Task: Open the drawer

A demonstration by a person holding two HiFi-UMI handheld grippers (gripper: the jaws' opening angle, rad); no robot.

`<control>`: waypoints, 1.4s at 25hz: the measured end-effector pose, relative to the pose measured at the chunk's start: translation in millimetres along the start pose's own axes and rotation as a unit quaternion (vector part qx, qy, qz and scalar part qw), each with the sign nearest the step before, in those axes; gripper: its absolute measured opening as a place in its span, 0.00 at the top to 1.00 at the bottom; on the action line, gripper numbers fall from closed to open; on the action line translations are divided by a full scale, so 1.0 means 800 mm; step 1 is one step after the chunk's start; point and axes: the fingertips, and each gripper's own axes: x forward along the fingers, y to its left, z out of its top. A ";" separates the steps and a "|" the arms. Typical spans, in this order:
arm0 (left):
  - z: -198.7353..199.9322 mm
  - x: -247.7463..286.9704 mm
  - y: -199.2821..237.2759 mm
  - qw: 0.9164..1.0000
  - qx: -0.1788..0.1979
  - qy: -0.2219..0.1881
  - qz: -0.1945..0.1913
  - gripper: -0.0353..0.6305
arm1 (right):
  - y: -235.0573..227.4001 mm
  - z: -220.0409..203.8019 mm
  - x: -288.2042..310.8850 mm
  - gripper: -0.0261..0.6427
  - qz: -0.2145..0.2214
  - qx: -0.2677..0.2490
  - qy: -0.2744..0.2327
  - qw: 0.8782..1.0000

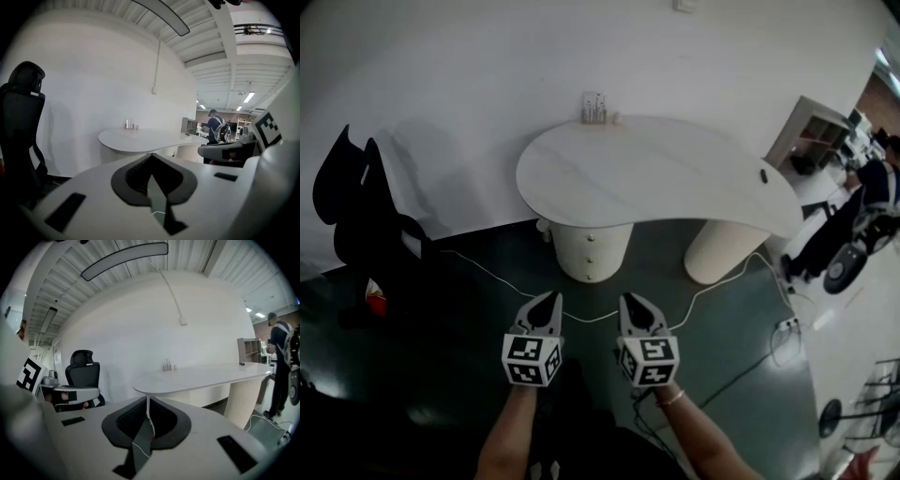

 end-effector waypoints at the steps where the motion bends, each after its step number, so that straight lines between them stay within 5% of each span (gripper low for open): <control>1: 0.003 0.011 0.012 1.000 -0.002 0.001 -0.002 0.94 | 0.002 0.003 0.017 0.95 -0.002 0.001 0.002 1.000; 10: 0.024 0.101 0.101 1.000 -0.008 0.015 -0.026 0.94 | -0.008 0.002 0.155 0.95 -0.038 0.015 0.048 0.998; 13: 0.021 0.124 0.123 0.999 -0.016 0.023 -0.032 0.94 | -0.009 -0.009 0.193 0.83 -0.035 0.019 0.071 0.997; 19: 0.005 0.165 0.159 0.998 -0.031 0.031 -0.036 0.94 | -0.013 -0.037 0.265 0.78 -0.040 0.011 0.100 0.994; 26: -0.023 0.199 0.180 0.997 -0.046 0.048 -0.035 0.94 | -0.025 -0.084 0.326 0.75 -0.052 -0.007 0.140 0.989; 35: -0.069 0.224 0.192 0.996 -0.062 0.057 -0.013 0.94 | -0.046 -0.124 0.369 0.74 -0.050 -0.040 0.131 0.989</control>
